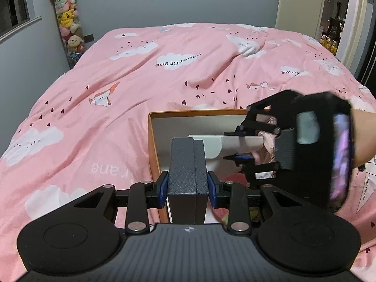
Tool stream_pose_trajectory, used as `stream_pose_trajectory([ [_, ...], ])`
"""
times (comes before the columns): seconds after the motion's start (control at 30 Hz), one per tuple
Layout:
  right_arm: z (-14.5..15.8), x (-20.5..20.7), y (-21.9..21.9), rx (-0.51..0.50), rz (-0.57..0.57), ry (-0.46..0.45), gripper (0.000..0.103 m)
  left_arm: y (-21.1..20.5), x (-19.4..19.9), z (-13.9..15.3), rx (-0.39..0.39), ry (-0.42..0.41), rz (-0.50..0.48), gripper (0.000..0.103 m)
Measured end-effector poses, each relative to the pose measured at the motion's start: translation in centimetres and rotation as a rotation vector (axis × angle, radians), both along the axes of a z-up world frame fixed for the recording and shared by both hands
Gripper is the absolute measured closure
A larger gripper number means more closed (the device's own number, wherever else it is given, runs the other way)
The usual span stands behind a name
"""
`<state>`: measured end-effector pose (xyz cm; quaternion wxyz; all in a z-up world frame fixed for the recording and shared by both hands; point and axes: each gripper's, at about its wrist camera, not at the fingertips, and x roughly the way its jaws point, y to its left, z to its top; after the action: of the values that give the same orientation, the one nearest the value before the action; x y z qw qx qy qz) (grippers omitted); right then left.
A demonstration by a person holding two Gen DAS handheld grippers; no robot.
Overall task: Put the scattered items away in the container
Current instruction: 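Carry the grey case and white box over the box opening, then lower the white box into the box with the right gripper while the left lowers the grey case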
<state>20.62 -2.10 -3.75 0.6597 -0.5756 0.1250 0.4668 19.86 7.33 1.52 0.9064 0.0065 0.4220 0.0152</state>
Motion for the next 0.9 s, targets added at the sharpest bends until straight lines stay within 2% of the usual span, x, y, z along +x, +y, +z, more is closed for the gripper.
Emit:
stream_pose_trajectory([
  [0.07, -1.0, 0.4, 0.3, -0.022, -0.016, 0.012, 0.073, 0.0, 0.2, -0.1, 0.0, 0.006, 0.003, 0.065],
  [0.23, -3.1, 0.6, 0.9, -0.046, -0.026, -0.033, 0.072, -0.1, 0.7, -0.4, 0.0, 0.015, 0.002, 0.065],
  [0.4, -3.8, 0.5, 0.7, -0.045, -0.01, -0.016, 0.071, -0.2, 1.3, -0.8, 0.008, 0.029, 0.009, 0.065],
  [0.53, -3.2, 0.6, -0.2, -0.023, -0.024, 0.036, 0.069, -0.2, 1.7, -1.0, 0.007, 0.035, 0.01, 0.065],
  [0.63, -2.5, 0.8, -1.0, -0.012, -0.042, 0.077, 0.058, -0.3, 1.8, -1.2, 0.009, 0.038, 0.008, 0.065],
  [0.77, -1.5, 1.4, -2.7, 0.0, -0.076, 0.128, 0.052, -0.4, 1.8, -1.3, 0.009, 0.041, 0.008, 0.065],
  [0.83, -1.8, 2.5, -3.1, -0.006, -0.102, 0.174, 0.053, -0.4, 1.9, -1.3, 0.008, 0.044, 0.007, 0.065],
  [0.9, -1.7, 3.1, -3.9, -0.005, -0.135, 0.221, 0.062, -0.4, 1.9, -1.5, 0.005, 0.047, 0.005, 0.065],
])
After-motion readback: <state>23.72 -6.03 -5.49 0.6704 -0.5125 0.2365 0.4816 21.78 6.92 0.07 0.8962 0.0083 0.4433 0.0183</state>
